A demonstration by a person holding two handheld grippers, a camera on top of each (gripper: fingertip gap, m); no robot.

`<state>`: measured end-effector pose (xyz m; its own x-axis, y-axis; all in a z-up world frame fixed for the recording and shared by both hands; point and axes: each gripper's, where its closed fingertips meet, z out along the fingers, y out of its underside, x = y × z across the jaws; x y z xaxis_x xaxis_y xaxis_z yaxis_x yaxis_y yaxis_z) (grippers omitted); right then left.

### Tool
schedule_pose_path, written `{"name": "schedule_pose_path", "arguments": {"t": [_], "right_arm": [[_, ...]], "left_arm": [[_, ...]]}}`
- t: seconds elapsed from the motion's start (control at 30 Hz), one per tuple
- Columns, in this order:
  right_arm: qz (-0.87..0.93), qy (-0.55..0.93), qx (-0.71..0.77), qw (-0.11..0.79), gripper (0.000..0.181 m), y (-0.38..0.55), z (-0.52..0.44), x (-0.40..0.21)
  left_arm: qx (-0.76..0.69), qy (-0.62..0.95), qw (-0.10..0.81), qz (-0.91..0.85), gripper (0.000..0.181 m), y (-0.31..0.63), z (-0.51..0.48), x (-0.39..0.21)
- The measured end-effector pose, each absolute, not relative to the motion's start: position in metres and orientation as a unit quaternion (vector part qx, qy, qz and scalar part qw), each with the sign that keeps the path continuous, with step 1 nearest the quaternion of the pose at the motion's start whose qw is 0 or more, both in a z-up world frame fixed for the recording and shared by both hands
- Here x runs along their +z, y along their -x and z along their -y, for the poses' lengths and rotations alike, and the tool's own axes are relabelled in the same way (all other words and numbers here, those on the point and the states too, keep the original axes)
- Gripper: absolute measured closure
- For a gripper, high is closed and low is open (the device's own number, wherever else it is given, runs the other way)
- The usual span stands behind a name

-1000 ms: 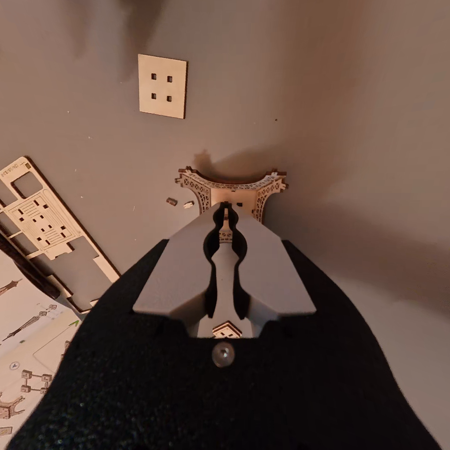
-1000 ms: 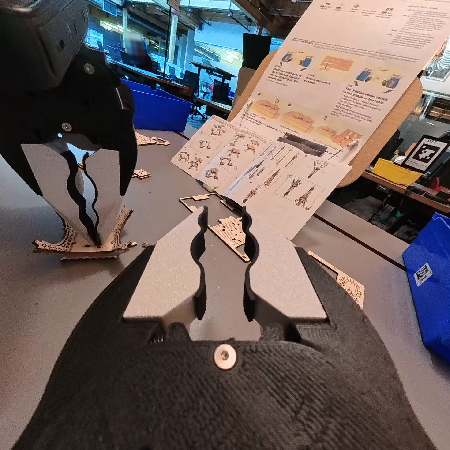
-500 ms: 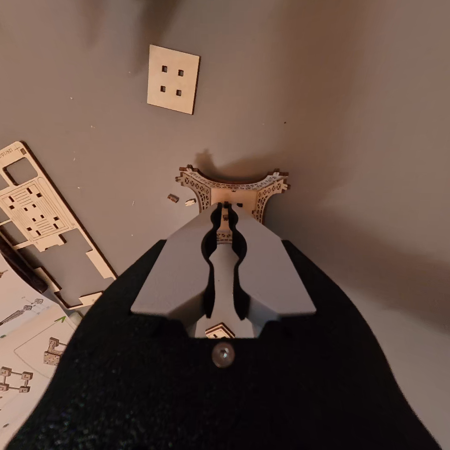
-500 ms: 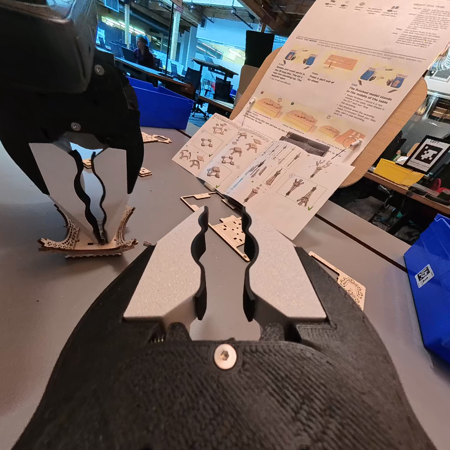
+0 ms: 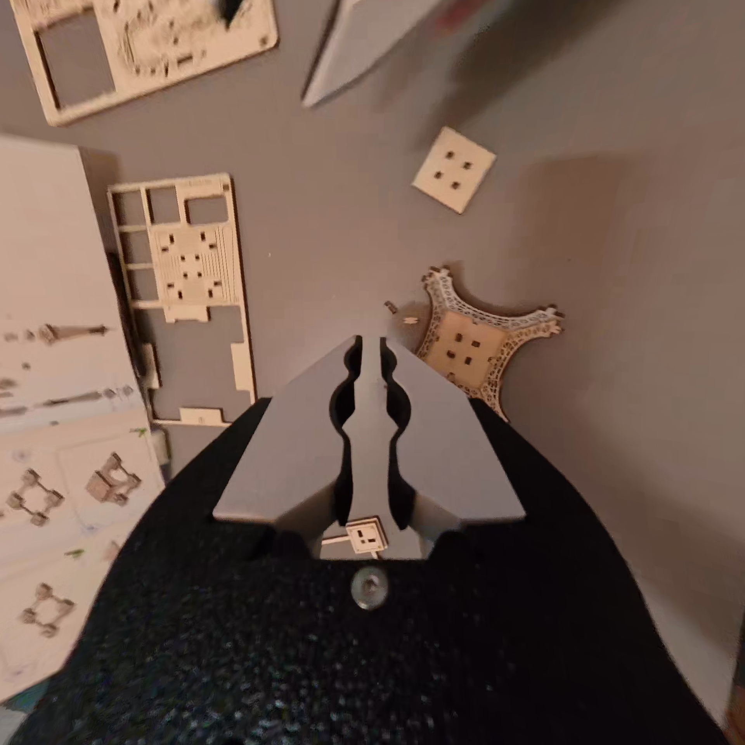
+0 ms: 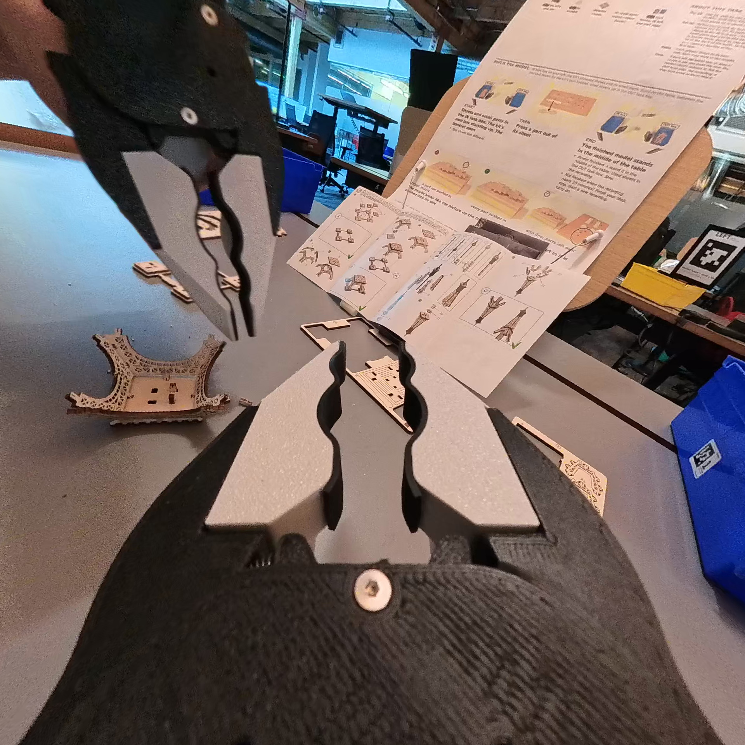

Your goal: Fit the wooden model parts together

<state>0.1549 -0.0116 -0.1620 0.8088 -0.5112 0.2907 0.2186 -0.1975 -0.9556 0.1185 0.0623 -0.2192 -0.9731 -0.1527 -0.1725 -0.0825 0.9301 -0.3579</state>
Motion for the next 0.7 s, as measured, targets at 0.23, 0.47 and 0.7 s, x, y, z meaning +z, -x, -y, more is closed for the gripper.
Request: {"name": "schedule_pose_path", "arguments": {"t": [0.23,0.47,0.7], "right_arm": [[-0.094,0.724,-0.301,0.614,0.158,-0.154,0.009,-0.165],[-0.091,0.727,-0.301,0.611,0.159,-0.153,0.007,-0.166],[-0.1,0.72,-0.296,0.62,0.159,-0.155,0.01,-0.163]], "left_arm": [[-0.146,0.175,0.004,-0.974,0.171,-0.119,-0.055,-0.248],[-0.121,0.193,-0.029,-0.973,0.174,-0.115,-0.049,-0.258],[-0.103,0.201,-0.03,-0.974,0.181,-0.114,-0.05,-0.263]]}}
